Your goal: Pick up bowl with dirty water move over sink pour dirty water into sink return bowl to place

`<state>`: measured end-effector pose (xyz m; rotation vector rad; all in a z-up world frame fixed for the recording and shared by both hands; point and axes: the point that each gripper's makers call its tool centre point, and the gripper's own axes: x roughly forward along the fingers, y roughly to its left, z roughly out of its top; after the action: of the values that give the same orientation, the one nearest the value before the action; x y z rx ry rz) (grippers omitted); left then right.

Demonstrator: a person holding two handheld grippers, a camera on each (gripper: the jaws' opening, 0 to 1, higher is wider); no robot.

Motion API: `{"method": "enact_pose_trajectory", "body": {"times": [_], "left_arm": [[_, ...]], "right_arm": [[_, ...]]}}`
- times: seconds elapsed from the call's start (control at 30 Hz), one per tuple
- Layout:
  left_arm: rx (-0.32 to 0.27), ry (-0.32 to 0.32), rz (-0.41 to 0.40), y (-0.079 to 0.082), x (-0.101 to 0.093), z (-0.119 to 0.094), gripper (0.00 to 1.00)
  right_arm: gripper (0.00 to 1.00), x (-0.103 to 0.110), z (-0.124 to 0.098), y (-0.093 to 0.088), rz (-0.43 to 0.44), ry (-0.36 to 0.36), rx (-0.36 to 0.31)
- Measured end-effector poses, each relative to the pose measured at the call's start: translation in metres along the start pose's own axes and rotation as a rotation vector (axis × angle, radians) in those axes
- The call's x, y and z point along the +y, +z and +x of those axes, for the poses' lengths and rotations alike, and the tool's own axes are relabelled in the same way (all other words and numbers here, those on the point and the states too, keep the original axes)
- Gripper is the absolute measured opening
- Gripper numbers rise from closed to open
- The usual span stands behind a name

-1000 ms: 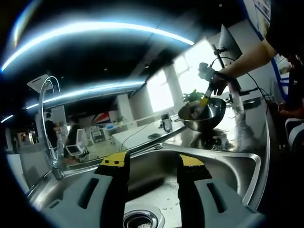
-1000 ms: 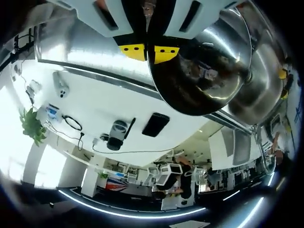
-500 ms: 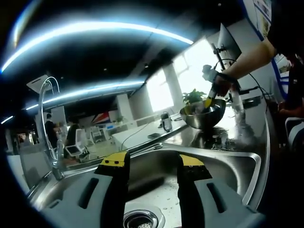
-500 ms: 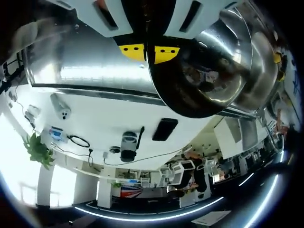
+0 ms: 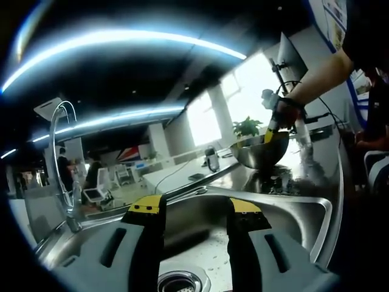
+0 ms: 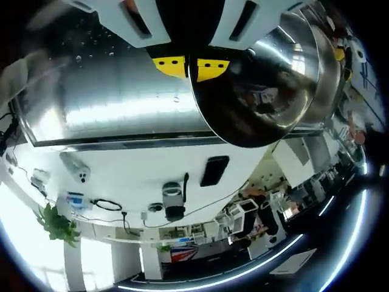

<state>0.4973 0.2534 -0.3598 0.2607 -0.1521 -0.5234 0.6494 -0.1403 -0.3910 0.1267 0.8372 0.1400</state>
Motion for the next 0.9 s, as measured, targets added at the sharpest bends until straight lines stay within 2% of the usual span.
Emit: {"method": "enact_pose_trajectory", "body": {"times": [0.23,0.5,0.6,0.77,0.83,0.9], "left_arm": [[-0.012,-0.011,0.000,0.002,-0.002,-0.001,0.39],[-0.015,-0.021,0.000,0.003,-0.003,-0.002,0.39],[-0.019,-0.019,-0.002,0.004,-0.003,-0.002,0.39],[-0.024,-0.020,-0.006,0.005,-0.003,-0.002,0.39],[-0.024,-0.021,-0.003,0.005,-0.003,-0.002,0.39],[-0.025,-0.025,0.001,0.005,-0.004,-0.002,0.39]], "right_arm": [[0.00,0.003,-0.006,-0.014,0.020,0.015,0.018],[0.00,-0.003,-0.006,-0.014,0.036,-0.007,0.005],[0.00,-0.003,-0.004,-0.007,-0.031,-0.029,-0.024],[0.02,0.009,-0.009,-0.002,-0.070,-0.030,-0.049],[0.02,0.007,-0.009,-0.003,-0.116,-0.052,-0.048],[0.03,0.006,-0.008,-0.004,-0.119,-0.048,-0.053]]}}
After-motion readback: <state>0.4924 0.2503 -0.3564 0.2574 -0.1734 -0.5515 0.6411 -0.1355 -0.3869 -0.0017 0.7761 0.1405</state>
